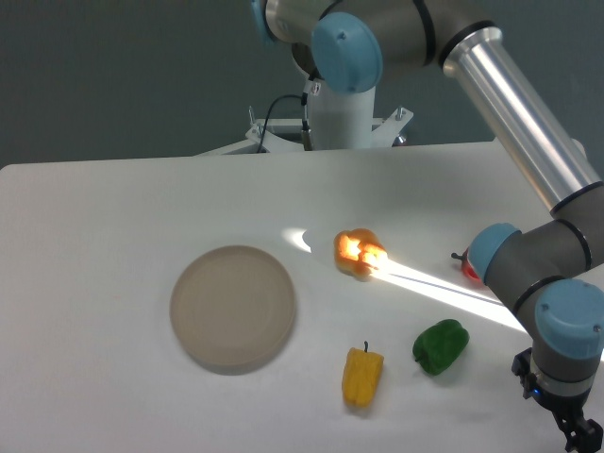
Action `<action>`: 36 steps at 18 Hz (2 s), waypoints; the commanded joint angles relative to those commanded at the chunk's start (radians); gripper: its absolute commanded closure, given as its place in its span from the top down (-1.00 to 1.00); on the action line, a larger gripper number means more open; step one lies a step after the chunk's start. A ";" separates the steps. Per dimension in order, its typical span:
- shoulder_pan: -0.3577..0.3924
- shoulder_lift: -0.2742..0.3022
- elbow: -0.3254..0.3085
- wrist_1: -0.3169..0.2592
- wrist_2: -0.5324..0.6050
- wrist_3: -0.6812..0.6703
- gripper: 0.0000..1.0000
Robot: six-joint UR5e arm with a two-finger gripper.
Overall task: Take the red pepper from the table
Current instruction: 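Move the gripper up and over toward the red bell pepper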
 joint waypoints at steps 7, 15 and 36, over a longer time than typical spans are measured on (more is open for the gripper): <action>-0.015 0.032 -0.054 -0.003 -0.002 0.009 1.00; 0.009 0.165 -0.236 -0.014 -0.006 0.138 1.00; 0.207 0.475 -0.736 0.043 -0.015 0.790 1.00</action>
